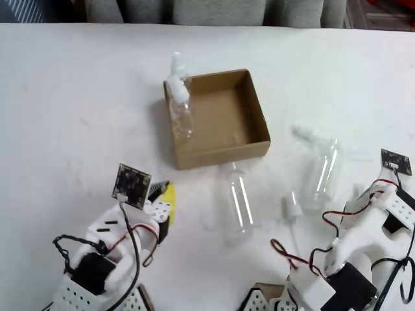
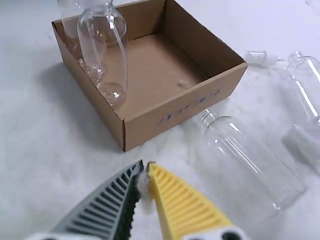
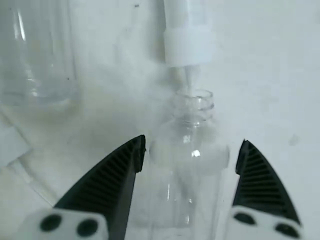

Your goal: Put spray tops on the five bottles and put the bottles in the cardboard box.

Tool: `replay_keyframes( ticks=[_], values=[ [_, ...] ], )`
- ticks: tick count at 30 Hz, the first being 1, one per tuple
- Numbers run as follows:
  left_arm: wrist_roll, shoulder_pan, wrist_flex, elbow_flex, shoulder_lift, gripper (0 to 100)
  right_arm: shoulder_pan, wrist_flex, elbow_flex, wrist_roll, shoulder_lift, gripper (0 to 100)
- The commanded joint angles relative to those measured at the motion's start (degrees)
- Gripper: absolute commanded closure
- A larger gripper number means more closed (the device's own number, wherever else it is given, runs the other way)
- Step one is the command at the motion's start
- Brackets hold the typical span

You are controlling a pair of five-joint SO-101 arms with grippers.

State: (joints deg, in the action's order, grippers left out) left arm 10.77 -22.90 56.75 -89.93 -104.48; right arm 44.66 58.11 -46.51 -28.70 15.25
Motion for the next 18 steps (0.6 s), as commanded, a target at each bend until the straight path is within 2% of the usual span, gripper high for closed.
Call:
replay_keyframes(
  ticks=[1, 18],
  values=[
    [-0.62, -0.4, -2.02, 0.44, -0.4, 98, 0.31, -0.31, 0.62, -0.09, -0.04, 75.5],
    [-0.62, -0.4, -1.93, 0.44, -0.4, 98, 1.71, -1.27, 0.53, -6.07, -0.75, 75.8]
  ],
)
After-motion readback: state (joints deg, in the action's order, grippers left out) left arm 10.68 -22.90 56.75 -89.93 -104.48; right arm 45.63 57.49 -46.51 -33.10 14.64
